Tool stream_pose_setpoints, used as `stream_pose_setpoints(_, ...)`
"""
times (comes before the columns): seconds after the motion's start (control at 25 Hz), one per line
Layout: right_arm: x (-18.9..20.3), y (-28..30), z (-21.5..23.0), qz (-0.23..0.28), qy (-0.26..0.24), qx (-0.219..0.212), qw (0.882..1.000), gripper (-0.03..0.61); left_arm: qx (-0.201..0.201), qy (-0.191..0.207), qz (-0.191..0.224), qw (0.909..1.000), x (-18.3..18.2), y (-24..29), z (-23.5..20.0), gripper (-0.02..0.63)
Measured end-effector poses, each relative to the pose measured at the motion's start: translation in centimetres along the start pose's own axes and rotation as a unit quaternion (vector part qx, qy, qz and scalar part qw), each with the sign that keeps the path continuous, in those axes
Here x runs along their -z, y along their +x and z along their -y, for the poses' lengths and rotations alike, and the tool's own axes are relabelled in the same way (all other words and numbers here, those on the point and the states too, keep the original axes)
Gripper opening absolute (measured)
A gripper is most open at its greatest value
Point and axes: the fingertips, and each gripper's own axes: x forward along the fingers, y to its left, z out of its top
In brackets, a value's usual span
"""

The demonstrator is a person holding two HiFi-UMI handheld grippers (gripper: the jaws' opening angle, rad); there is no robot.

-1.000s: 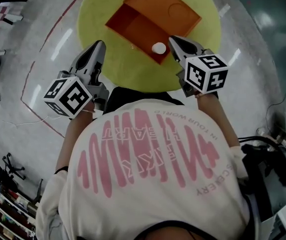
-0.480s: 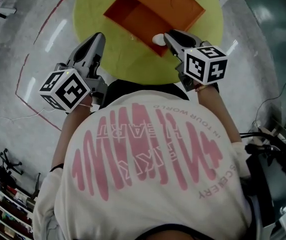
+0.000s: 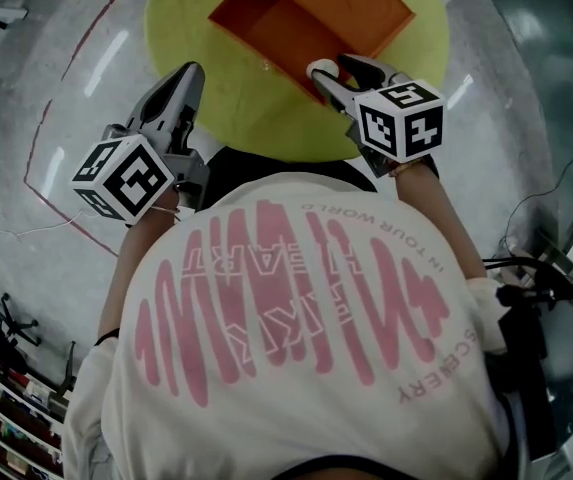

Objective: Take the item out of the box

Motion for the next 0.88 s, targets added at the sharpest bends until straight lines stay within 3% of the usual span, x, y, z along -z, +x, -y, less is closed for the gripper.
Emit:
stream_pose_setpoints(0.36,1.5,0.8,-0.1,-0.047,-0.057,0.015,0.997,0.199,-0.004,-0.009,0.011,0.9999,0.3,-0.4,-0.3,0.008)
stream_pose_setpoints(0.52,1.8,0.9,0.1,-0.053,-0.060,0.020,0.997,0.163,-0.006,-0.014,0.013,0.9998,0.9,-0.7,-0.4,0.008)
stream_pose_setpoints(0.88,1.6,1.5,0.1,-0.063,-0.068,0.025,0.995,0.163,-0.006,-0.020,0.023,0.9995,0.3,-0.9,-0.8,0.008)
